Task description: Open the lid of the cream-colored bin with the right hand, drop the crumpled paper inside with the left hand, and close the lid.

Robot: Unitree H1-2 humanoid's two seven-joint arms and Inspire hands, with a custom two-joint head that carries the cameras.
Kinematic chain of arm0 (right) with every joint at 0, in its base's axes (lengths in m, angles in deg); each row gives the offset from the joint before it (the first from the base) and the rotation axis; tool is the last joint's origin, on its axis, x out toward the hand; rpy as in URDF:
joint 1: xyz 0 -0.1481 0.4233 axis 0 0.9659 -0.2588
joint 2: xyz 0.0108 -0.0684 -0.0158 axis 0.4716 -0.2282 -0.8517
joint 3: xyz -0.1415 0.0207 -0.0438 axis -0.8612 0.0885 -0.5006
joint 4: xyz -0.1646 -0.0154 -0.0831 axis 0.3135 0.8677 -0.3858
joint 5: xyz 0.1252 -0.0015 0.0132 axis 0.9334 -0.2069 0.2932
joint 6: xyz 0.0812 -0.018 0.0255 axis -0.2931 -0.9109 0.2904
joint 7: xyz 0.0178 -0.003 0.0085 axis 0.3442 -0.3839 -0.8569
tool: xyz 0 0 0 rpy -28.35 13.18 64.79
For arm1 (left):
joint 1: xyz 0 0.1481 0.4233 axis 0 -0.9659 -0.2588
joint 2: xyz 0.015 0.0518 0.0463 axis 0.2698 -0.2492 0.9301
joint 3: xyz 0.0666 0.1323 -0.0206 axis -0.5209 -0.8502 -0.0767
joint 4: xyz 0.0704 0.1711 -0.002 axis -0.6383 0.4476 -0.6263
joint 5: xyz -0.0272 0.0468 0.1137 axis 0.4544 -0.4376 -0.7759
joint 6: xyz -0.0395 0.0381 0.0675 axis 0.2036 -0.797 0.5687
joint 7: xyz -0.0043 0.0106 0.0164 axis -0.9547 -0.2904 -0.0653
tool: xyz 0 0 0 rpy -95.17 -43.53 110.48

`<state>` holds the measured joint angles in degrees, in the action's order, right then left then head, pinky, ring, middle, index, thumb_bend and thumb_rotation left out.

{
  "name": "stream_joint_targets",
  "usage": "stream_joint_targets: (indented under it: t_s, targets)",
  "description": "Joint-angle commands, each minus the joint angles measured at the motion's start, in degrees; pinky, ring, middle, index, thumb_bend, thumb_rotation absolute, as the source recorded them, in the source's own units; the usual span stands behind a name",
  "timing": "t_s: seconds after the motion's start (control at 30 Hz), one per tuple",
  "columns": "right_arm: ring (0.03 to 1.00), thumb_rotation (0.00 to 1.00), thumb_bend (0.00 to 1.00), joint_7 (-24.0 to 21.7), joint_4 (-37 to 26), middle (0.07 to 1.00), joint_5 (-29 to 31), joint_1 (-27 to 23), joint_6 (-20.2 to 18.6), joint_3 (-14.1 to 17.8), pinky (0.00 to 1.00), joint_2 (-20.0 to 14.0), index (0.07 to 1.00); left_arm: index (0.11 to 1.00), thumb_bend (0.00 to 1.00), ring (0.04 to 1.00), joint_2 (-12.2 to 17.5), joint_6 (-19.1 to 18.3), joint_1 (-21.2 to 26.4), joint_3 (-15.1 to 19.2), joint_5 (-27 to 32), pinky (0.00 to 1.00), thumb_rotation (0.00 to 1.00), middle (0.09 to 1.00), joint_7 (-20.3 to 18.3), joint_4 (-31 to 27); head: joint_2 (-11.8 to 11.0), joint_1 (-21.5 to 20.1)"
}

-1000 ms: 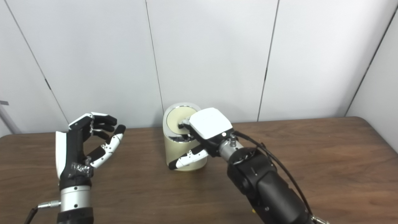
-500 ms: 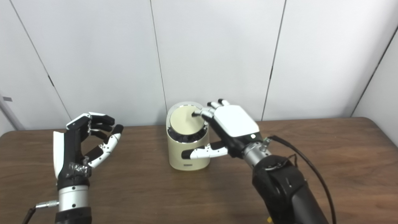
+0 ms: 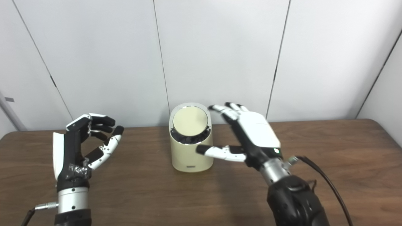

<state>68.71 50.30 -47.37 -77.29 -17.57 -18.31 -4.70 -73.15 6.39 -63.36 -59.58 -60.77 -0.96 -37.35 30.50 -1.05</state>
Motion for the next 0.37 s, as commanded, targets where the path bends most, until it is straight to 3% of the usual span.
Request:
stream_joint_targets:
  t_s: [0.0,0.17,0.23,0.33]
  targets:
    - [0.899,0.86,0.76,5.74,-0.02,0.895,7.43,0.25,5.69,2.49,0.84,0.44,0.871,0.489,0.48,0.519,0.66,2.17,1.16,0.34,0.36,0.42,0.08,0.555,0.24,-0.94,-0.05,-0.1]
    - [0.85,0.86,0.75,14.49,4.91,0.855,17.08,4.19,17.4,6.6,0.76,0.73,0.836,0.489,0.48,0.518,1.57,4.35,0.53,0.96,2.86,0.42,0.08,0.553,0.2,-0.86,-0.24,-0.58]
    - [0.839,0.85,0.68,17.28,6.57,0.839,21.08,4.93,21.93,7.63,0.76,1.47,0.822,0.489,0.48,0.519,1.98,5.15,0.21,1.25,3.58,0.42,0.08,0.554,0.16,-0.78,-0.4,-0.59]
    - [0.813,0.83,0.57,19.77,6.86,0.81,23.4,5.19,24.95,7.96,0.73,2.66,0.793,0.489,0.48,0.519,2.44,6.11,-0.19,1.67,4.64,0.42,0.08,0.555,0.08,-0.73,-0.6,-0.69]
